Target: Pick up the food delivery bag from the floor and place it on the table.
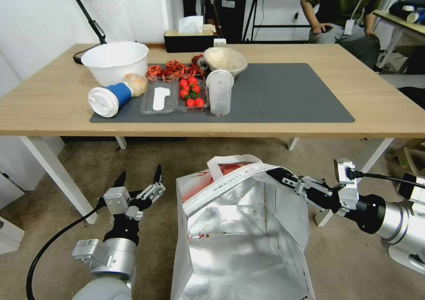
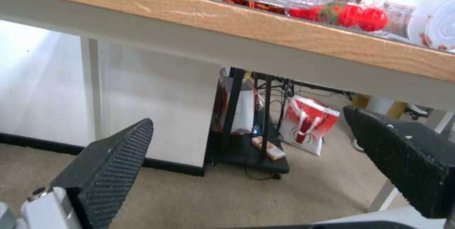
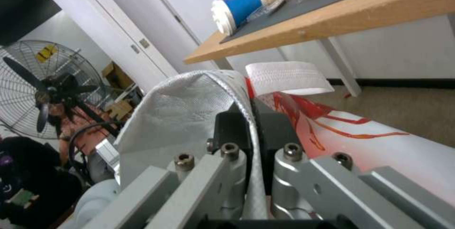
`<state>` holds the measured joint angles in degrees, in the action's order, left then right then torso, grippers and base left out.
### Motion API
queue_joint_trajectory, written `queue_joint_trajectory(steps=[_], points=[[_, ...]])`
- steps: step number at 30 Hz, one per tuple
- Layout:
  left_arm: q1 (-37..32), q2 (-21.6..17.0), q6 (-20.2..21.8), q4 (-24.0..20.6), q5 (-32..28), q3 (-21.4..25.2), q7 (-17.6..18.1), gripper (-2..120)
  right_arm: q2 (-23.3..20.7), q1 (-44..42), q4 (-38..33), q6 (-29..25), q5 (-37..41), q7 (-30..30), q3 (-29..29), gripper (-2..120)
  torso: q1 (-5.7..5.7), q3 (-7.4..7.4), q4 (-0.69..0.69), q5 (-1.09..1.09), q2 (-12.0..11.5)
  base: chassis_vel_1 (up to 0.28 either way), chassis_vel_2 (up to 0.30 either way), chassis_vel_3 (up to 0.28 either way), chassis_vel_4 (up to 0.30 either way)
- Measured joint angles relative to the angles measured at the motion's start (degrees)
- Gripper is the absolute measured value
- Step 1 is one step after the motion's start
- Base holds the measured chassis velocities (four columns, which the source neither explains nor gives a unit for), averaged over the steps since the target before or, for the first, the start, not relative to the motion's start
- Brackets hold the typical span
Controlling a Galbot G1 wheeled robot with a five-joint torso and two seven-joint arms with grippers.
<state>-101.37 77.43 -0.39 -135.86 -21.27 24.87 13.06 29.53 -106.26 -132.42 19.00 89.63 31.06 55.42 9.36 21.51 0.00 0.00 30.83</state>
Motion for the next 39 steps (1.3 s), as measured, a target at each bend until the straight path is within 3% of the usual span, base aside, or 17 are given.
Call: queue_joint_trajectory(steps=[39], points=[[0.1,-0.1,0.1,0.3,0.0,0.0,0.1,100,0.1,0.1,0.0,-0.1,-0.6,0.4,-0.3,0,3.6,5.41,0.0,0.0,9.0,0.0,0.0,0.0,0.0]])
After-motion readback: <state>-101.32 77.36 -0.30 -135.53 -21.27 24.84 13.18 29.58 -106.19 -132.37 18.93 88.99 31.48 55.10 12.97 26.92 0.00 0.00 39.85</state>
